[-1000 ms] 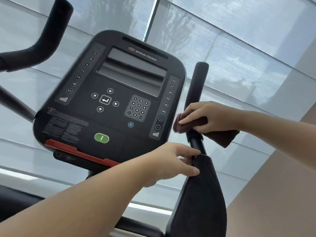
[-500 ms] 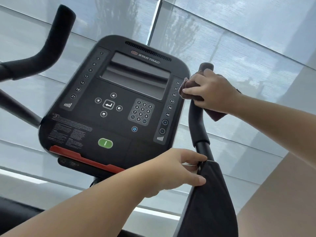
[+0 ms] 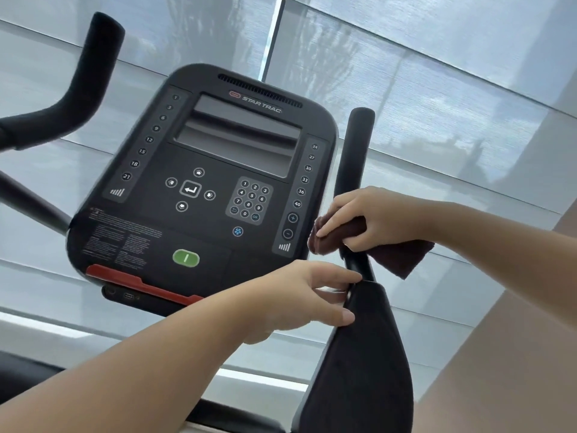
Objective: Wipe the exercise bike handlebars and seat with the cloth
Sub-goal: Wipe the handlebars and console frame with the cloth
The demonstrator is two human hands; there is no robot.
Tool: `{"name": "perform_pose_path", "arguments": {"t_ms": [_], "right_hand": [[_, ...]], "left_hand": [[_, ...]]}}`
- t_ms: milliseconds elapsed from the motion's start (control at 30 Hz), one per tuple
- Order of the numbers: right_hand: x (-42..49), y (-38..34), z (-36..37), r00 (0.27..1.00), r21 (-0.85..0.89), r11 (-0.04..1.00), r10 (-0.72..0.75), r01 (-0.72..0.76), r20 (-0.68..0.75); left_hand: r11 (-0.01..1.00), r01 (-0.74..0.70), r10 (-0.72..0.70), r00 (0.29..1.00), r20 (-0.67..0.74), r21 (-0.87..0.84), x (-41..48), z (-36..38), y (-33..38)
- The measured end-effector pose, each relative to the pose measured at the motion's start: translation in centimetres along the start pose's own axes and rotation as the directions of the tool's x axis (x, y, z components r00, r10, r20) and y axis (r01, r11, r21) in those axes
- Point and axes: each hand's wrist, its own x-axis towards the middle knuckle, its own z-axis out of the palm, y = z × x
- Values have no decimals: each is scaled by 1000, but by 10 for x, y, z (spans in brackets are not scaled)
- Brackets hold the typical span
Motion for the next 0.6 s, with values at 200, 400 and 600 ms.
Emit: {"name": "perform_pose_path", "arguments": {"t_ms": [200, 400, 600], "right_hand": [[-52, -6, 43, 953, 388, 915, 15, 109, -302], [-28, 21, 43, 556, 637, 722, 425, 268, -715], [18, 31, 56, 420, 755, 542, 628, 369, -656]], "left_hand": [[1000, -1, 1, 1000, -7, 26, 0, 1, 1], [999, 23, -22, 999, -27, 40, -3, 2, 4], [997, 58, -56, 997, -49, 42, -6, 4, 10]]}}
